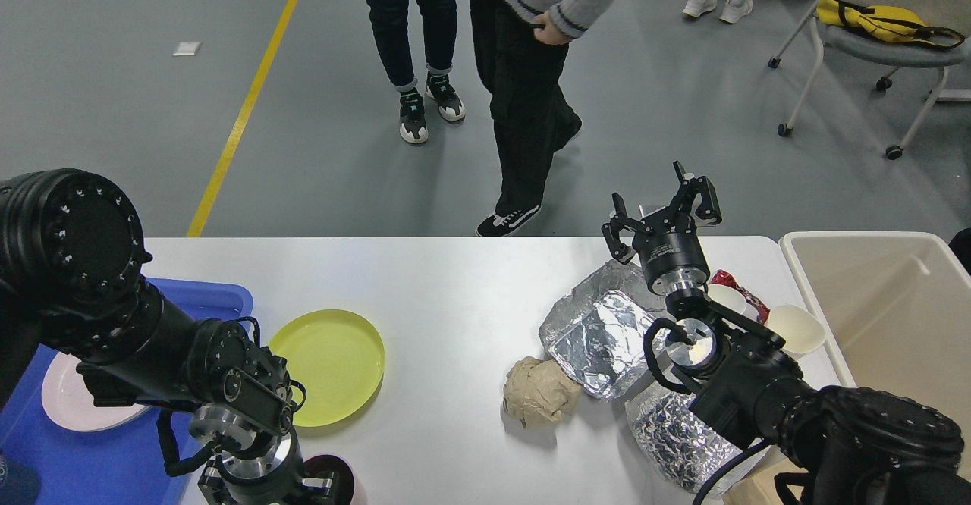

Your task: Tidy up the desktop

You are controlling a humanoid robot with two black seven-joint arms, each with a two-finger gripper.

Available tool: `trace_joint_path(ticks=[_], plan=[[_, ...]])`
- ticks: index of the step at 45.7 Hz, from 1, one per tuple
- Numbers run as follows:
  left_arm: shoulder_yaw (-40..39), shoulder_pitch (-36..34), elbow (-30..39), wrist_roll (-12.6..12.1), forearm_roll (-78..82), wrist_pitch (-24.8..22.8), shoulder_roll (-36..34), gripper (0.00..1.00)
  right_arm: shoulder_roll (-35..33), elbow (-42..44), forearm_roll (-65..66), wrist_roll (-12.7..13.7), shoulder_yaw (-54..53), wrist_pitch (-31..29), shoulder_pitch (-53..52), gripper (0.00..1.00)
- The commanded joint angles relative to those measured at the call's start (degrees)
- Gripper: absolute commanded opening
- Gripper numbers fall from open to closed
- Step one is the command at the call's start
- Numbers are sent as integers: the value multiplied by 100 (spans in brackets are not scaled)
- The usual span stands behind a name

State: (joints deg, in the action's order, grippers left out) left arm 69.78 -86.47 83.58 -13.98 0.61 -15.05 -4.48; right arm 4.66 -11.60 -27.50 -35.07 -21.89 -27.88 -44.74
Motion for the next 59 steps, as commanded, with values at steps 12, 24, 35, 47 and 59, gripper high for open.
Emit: trace_joint_path(ticks=[12, 24, 35, 47, 59], plan=[[9, 95, 0, -17, 27, 301, 0, 21, 0, 0, -1, 0, 0, 2, 0, 100], [36, 86, 9, 1, 71, 266, 9, 0, 0, 0, -1, 0, 0, 2, 0, 100], [18, -89, 105, -8, 88, -14, -88, 0, 0, 9, 8, 0, 0, 2, 0, 100], [35, -1916, 229, 9, 88, -2036, -1317, 0, 0, 9, -1, 0, 0, 2, 0, 100], [211, -4526, 255, 62, 88, -3995, -2566, 0, 9, 9, -1, 0, 0, -7, 0, 100]])
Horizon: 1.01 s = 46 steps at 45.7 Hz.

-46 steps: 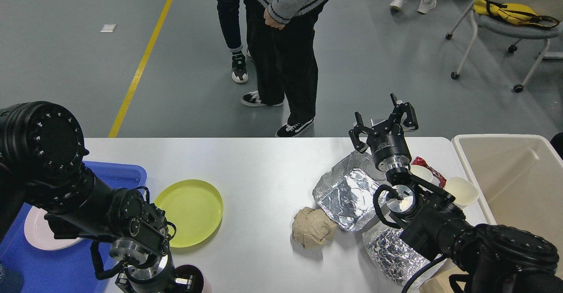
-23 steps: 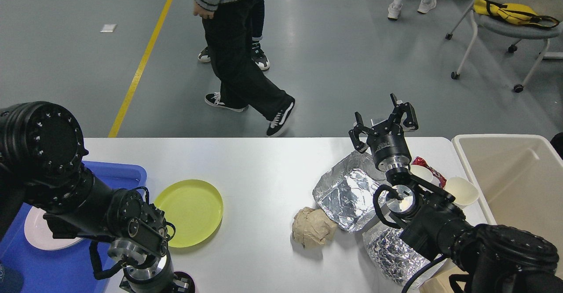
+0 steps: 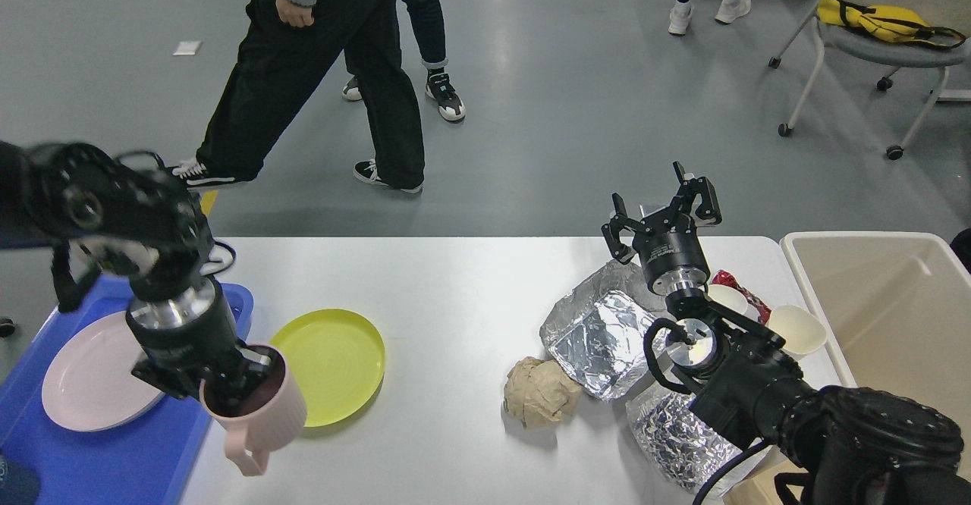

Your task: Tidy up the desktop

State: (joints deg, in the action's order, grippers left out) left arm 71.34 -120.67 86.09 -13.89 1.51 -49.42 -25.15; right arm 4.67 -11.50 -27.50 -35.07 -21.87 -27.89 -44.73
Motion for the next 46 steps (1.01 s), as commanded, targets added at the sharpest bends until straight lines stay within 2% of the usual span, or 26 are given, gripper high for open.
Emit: trace_joint_path(ticks=[1, 5, 11, 14, 20, 35, 41, 46], plan=[[56, -1264, 4, 53, -2, -558, -596, 0, 8, 8, -1, 0, -2, 3, 0, 100], [73, -1608, 4, 18, -2, -558, -886, 0, -1, 8, 8, 0, -2, 3, 0, 100], [319, -1530, -40, -8, 69, -558, -983, 0, 8, 8, 8, 0, -2, 3, 0, 100], [574, -1311, -40, 36, 139, -558, -983, 0, 8, -1, 8, 0, -2, 3, 0, 100], [864, -301, -66, 45, 271, -490, -975, 0, 8, -1, 8, 0, -2, -6, 0, 100], [1357, 1791, -84, 62, 526, 2356, -931, 0, -1, -1, -1, 0, -2, 3, 0, 100], [1357, 2425, -215, 62, 517, 2999, -931, 1, 8, -1, -1, 0, -2, -6, 0, 100], [1339, 2768, -303, 80, 517, 3307, -922, 1, -1, -1, 8, 0, -2, 3, 0, 100]])
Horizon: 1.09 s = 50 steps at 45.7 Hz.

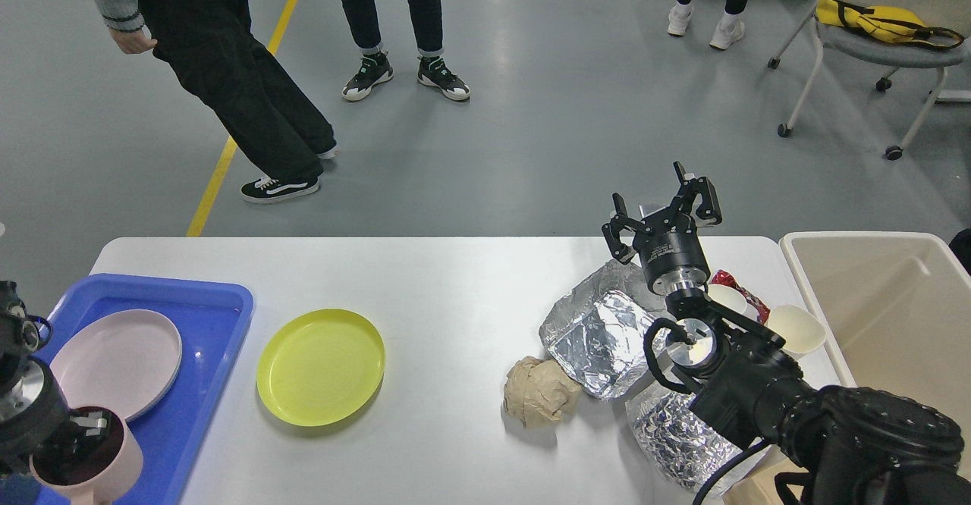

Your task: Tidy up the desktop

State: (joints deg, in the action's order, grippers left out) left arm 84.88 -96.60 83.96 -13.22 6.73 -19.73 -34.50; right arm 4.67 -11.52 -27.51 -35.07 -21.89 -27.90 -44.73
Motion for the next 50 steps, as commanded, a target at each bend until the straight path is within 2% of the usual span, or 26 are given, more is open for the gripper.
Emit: trace_joint_path(ticks=[1, 13, 28, 33, 41, 44, 47, 50], plan=[[-32, 405, -99, 12, -5, 382, 13, 1, -2, 0, 0, 0, 0, 4, 0, 100], [-77, 862, -424, 21, -13, 804, 31, 3, -2, 0, 0, 0, 0, -4, 0, 100], [-77, 950, -565, 47, -22, 848, 31, 21, -2, 0, 0, 0, 0, 4, 0, 100], [-85, 950, -574, 47, -22, 830, 31, 32, -2, 0, 9, 0, 0, -4, 0, 100], [-121, 932, -574, 39, -22, 769, 31, 56, -2, 0, 0, 0, 0, -5, 0, 100], [-112, 924, -574, 12, -22, 751, 31, 69, -2, 0, 0, 0, 0, 4, 0, 100], [-112, 915, -574, -49, -13, 725, 31, 94, -2, 0, 9, 0, 0, 4, 0, 100], [-112, 862, -574, -58, -13, 576, 13, 96, -2, 0, 9, 0, 0, 4, 0, 100]])
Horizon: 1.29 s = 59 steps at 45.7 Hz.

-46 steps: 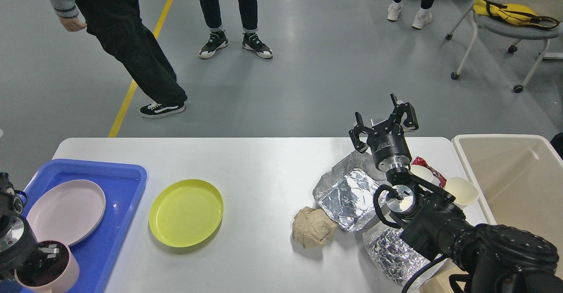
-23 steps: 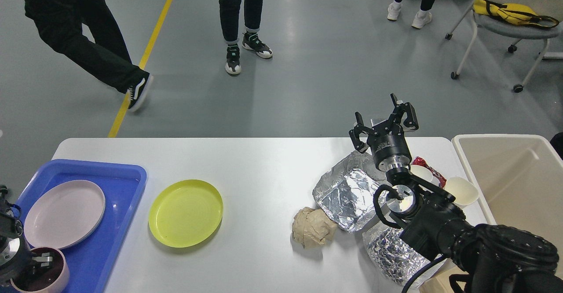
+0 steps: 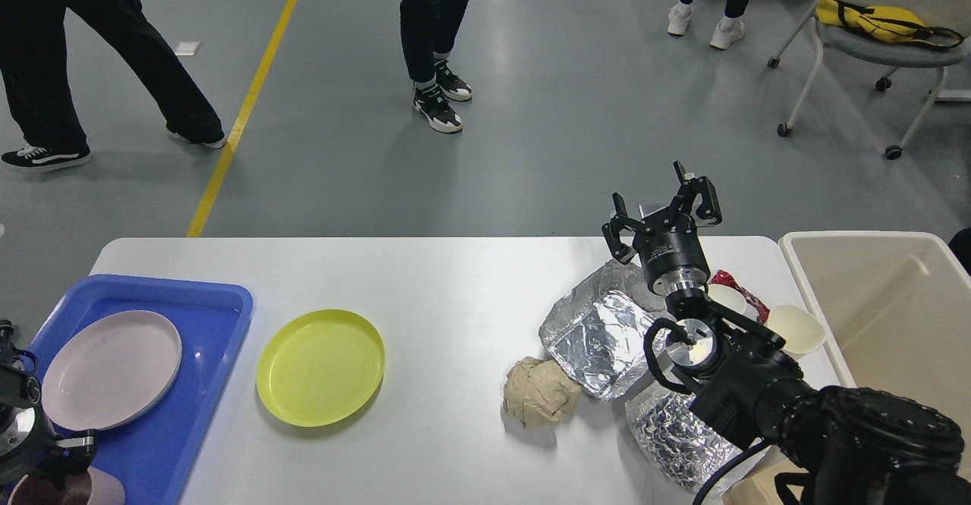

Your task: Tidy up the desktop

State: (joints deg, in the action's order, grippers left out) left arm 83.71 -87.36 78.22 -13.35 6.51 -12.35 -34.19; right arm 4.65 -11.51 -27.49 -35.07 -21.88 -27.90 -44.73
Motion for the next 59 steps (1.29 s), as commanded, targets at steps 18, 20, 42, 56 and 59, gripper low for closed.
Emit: trace_joint_path(ticks=[18, 20, 42, 56, 59], plan=[[14, -1405, -228, -28, 8, -2516, -466, 96, 9, 0, -2, 0, 0, -5, 0, 100], [5, -1669, -263, 8, -1, -2894, -536, 96, 1, 0, -2, 0, 0, 4, 0, 100], [-539, -3990, -351, 25, -291, -4265, -563, 96, 9, 0, 7, 0, 0, 4, 0, 100], [-1032, -2436, -360, -1, -370, -3847, 157, 96, 9, 0, -2, 0, 0, 4, 0, 100], [-1023, -2014, -351, -19, -545, -3310, 430, 95, 9, 0, 7, 0, 0, 4, 0, 100]])
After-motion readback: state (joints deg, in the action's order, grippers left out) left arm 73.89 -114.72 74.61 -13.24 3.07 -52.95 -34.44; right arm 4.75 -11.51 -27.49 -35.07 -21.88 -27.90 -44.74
